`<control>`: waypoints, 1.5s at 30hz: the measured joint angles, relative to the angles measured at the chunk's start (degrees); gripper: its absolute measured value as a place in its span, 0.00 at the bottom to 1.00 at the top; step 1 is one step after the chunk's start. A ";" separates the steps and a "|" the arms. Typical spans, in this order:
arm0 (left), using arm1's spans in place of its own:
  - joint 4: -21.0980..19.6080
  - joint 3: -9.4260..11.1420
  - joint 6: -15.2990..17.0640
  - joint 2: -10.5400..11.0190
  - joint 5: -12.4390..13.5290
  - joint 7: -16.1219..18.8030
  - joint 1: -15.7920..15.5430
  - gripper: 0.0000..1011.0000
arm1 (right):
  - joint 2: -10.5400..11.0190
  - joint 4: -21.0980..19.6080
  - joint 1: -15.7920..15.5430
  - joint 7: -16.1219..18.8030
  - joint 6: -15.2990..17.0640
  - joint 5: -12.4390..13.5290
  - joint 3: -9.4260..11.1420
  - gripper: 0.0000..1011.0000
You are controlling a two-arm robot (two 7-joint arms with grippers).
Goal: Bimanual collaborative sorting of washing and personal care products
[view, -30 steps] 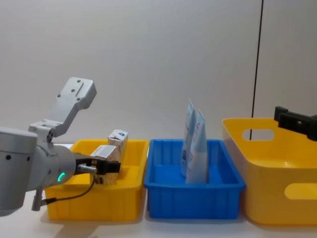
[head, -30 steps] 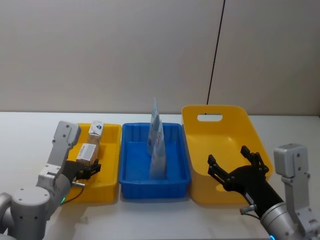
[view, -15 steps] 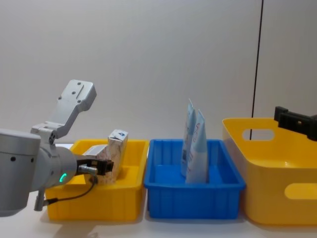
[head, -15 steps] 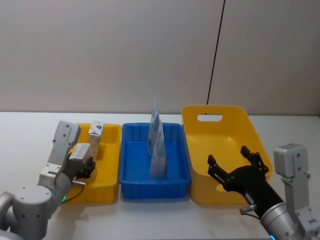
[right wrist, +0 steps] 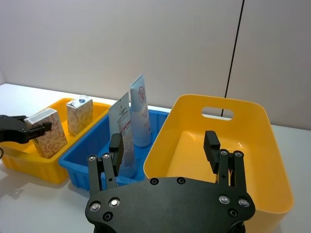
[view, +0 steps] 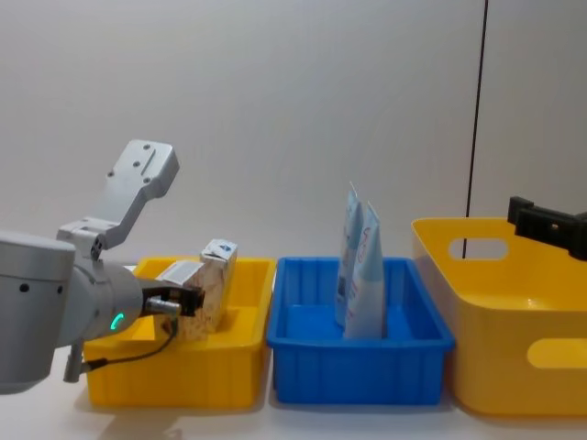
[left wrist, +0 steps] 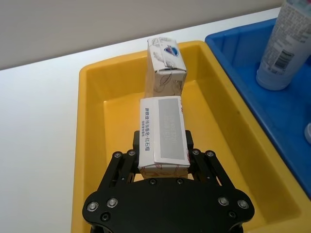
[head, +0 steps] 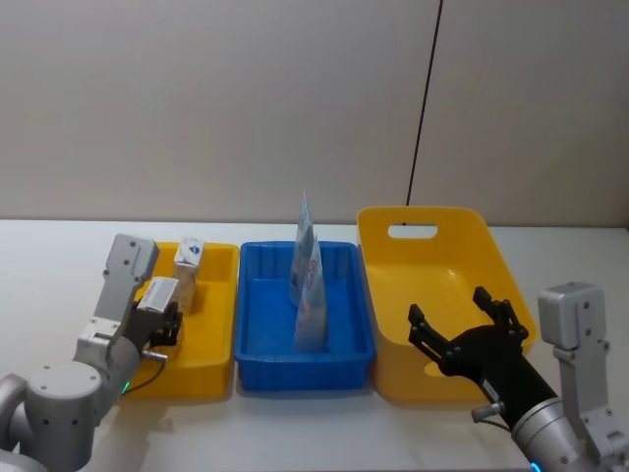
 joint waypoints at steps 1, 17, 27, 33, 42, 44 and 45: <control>-0.56 0.00 -0.01 0.11 0.17 -0.11 0.15 0.40 | 0.00 0.00 0.00 0.00 0.00 0.00 0.00 0.99; -11.12 1.21 0.50 5.49 1.79 -6.13 1.90 0.40 | 0.00 0.00 0.00 0.00 0.00 0.00 0.00 0.99; -18.01 1.87 0.99 10.14 1.62 -13.30 2.27 0.40 | 0.00 0.00 0.00 0.00 0.00 0.00 0.00 0.99; -21.60 2.15 1.15 13.01 0.65 -18.51 2.16 0.40 | 0.00 0.00 0.00 0.00 0.00 0.00 0.00 0.99; -25.31 2.42 0.81 16.61 -1.51 -25.74 1.68 0.40 | 0.00 0.00 0.00 0.00 0.00 0.00 0.00 0.99; -26.13 2.48 0.46 17.52 -2.18 -27.59 1.58 0.40 | 0.00 0.00 0.00 0.00 0.00 0.00 0.00 0.99; -26.47 2.50 0.29 17.94 -2.49 -28.44 1.53 0.40 | 0.00 0.00 0.00 0.00 0.00 0.00 0.00 0.99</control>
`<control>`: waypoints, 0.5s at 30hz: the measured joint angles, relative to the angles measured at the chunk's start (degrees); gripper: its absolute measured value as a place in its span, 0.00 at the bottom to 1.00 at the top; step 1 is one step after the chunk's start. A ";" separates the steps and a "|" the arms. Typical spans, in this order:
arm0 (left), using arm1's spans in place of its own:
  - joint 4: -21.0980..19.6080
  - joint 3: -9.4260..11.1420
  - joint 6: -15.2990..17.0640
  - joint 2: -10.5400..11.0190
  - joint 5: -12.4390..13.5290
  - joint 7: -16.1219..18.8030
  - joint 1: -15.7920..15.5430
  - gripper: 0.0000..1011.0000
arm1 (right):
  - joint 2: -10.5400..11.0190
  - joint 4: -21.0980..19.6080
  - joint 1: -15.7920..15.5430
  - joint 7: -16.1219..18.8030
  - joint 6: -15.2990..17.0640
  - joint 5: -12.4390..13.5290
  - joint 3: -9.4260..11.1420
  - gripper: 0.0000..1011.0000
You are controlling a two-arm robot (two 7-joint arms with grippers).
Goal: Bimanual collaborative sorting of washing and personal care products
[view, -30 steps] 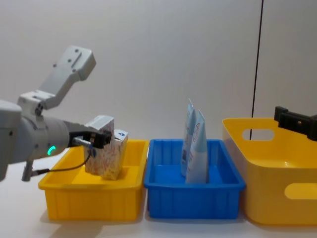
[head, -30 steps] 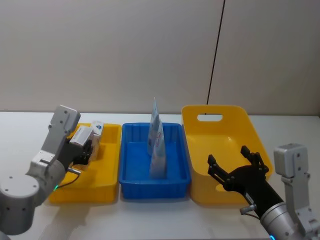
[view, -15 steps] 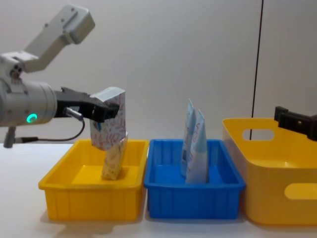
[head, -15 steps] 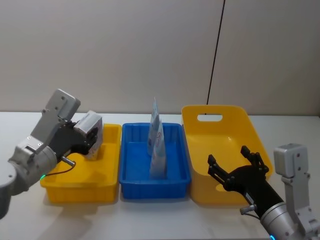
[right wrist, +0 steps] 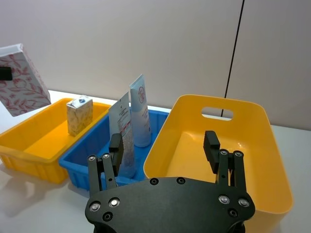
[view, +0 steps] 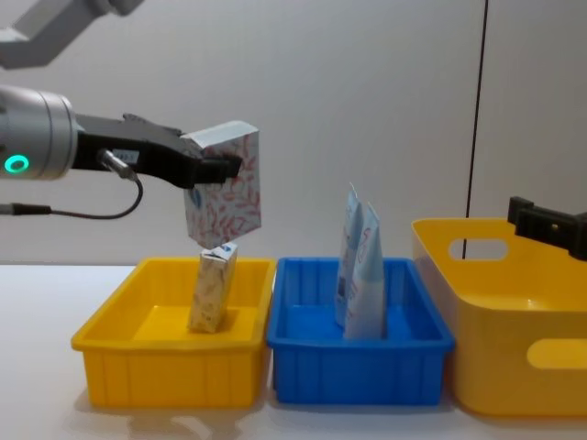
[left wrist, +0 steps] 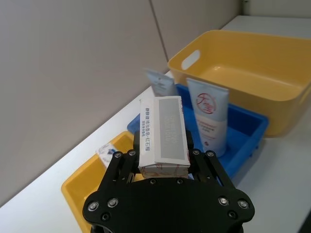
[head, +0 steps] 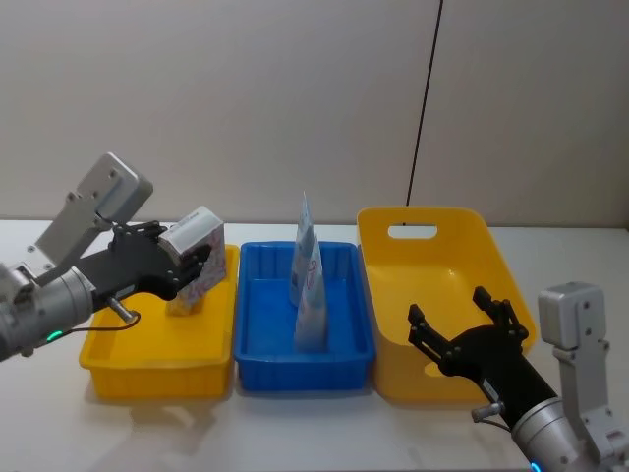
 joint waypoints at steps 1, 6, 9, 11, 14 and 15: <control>-0.16 0.01 -0.09 0.20 -0.17 -0.45 -0.03 0.40 | 0.00 0.00 0.00 0.00 0.00 0.00 0.00 0.99; -1.99 0.11 -1.43 2.70 -2.32 -5.64 -0.25 0.40 | 0.00 0.00 0.00 0.00 0.00 0.00 0.00 0.99; -2.54 0.13 -2.13 3.48 -3.21 -7.64 -0.29 0.40 | 0.00 0.00 0.00 0.00 0.00 0.00 0.00 0.99; -2.97 0.15 -2.81 4.21 -4.02 -9.44 -0.32 0.40 | 0.00 0.00 0.00 0.00 0.00 0.00 0.00 0.99; -3.49 0.21 -3.83 5.19 -5.14 -11.76 -0.33 0.40 | 0.00 0.00 0.00 0.00 0.00 0.00 0.00 0.99; -3.60 0.22 -4.16 5.41 -5.47 -12.46 -0.33 0.40 | 0.00 0.00 0.00 0.00 0.00 0.00 0.00 0.99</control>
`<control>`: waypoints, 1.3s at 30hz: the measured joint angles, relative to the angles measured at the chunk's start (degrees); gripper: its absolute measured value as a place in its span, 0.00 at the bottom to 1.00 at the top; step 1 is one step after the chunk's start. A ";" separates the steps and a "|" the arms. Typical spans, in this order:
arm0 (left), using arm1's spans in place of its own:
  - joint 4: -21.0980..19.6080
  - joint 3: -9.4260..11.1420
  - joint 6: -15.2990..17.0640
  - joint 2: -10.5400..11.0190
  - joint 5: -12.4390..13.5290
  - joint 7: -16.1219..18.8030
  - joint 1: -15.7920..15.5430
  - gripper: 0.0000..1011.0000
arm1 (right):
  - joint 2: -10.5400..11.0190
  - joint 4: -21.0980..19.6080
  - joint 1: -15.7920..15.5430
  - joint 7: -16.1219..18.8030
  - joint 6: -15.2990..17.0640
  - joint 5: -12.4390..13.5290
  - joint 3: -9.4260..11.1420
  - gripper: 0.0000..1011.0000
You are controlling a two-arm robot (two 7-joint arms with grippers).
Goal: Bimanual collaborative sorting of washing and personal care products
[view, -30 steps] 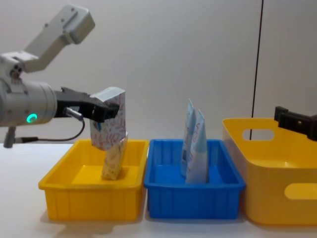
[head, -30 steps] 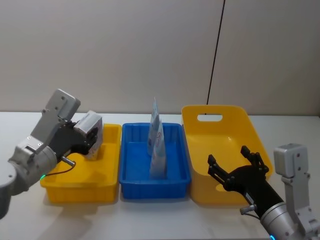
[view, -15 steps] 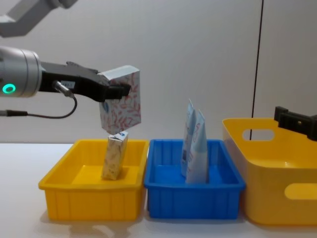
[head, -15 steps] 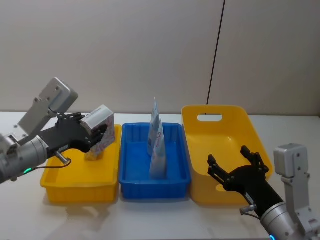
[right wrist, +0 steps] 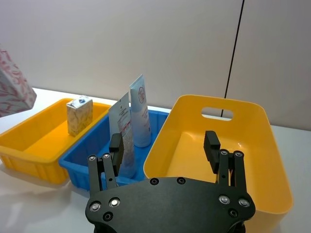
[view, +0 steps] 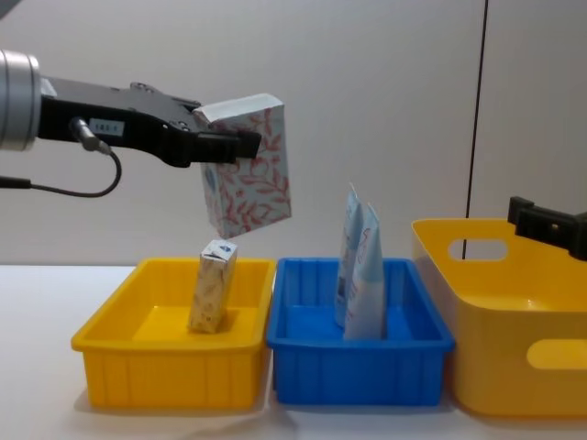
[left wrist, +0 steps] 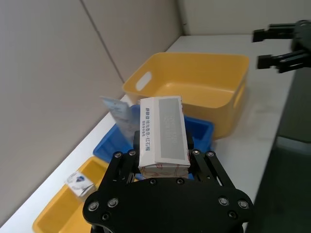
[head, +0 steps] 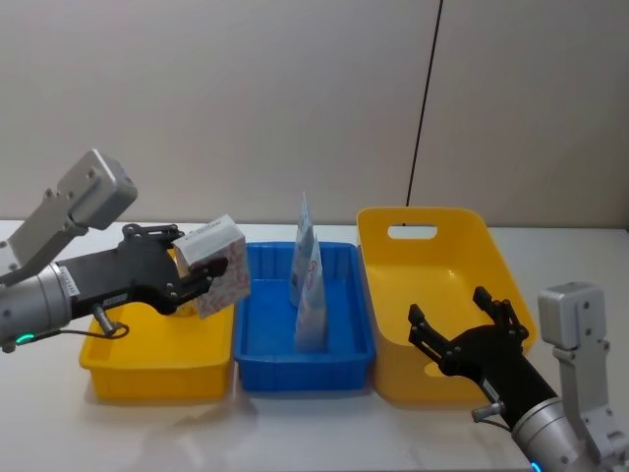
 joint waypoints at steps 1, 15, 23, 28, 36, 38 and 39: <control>-0.21 0.03 -0.64 0.43 -0.63 -1.29 0.00 0.40 | 0.00 0.00 0.00 0.00 0.00 0.00 0.00 0.99; -1.01 0.83 -6.39 3.07 -6.14 -11.93 0.36 0.40 | 0.00 0.00 0.00 0.00 0.00 0.00 0.00 0.99; -0.83 2.20 -8.55 3.64 -8.50 -16.89 0.62 0.40 | 0.00 0.00 0.00 0.00 0.00 0.00 0.00 0.99; -0.86 3.06 -9.16 4.03 -9.41 -18.69 1.05 0.40 | 0.00 0.00 0.00 0.00 0.00 0.00 0.00 0.99; -1.35 3.74 -9.38 4.56 -10.10 -19.34 1.78 0.40 | 0.00 0.00 0.00 0.00 0.00 0.00 0.00 0.99; -1.60 3.85 -9.38 4.80 -10.25 -19.34 2.11 0.40 | 0.00 0.00 0.00 0.00 0.00 0.00 0.00 0.99; -1.77 3.89 -9.38 4.98 -10.35 -19.34 2.30 0.40 | 0.00 0.00 0.00 0.00 0.00 0.00 0.00 0.99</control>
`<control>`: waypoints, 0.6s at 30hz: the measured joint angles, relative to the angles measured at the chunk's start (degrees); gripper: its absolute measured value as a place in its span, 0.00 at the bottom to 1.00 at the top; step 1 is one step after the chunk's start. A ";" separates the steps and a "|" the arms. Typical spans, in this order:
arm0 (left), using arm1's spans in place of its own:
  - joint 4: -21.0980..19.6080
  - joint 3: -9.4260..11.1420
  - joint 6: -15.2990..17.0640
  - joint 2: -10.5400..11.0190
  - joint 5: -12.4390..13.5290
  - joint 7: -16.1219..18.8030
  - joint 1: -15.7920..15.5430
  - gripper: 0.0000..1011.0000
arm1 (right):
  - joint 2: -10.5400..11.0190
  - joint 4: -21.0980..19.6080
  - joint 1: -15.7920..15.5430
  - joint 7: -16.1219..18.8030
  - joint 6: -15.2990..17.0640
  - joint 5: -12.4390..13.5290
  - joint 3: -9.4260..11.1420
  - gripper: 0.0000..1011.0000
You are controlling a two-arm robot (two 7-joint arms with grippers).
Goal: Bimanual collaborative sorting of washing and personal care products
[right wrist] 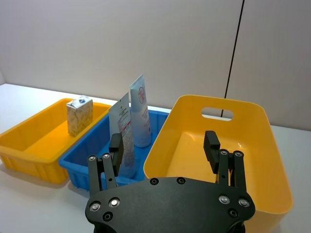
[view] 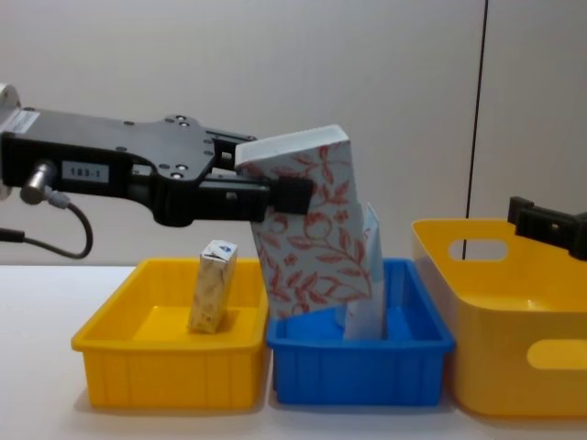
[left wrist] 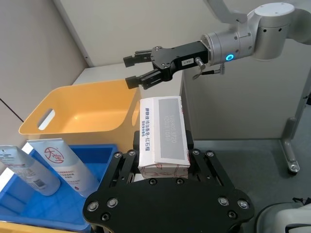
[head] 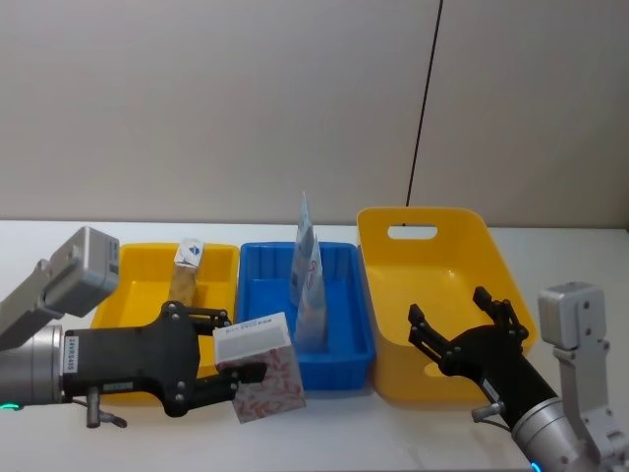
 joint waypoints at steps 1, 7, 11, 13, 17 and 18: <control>0.00 0.00 0.00 0.00 0.00 0.00 0.00 0.40 | 0.00 0.00 0.00 0.00 0.00 0.00 0.00 0.99; -0.67 0.11 -0.02 0.66 -0.36 0.12 0.67 0.40 | -0.03 0.00 0.00 0.00 0.00 0.00 0.01 0.99; -0.96 0.16 -0.05 0.96 -0.53 0.23 0.96 0.40 | -0.06 0.00 0.07 0.37 -0.01 0.04 0.03 0.99; -1.05 0.18 -0.06 1.04 -0.58 0.26 1.05 0.40 | 0.02 -0.01 0.19 1.03 -0.07 0.24 0.04 0.99; -1.23 0.20 -0.08 1.21 -0.67 0.34 1.24 0.40 | 0.39 0.00 0.47 2.60 -0.28 0.91 0.08 0.99; -1.27 0.21 -0.08 1.24 -0.69 0.35 1.27 0.40 | 0.52 0.01 0.57 2.97 -0.34 1.05 0.09 0.99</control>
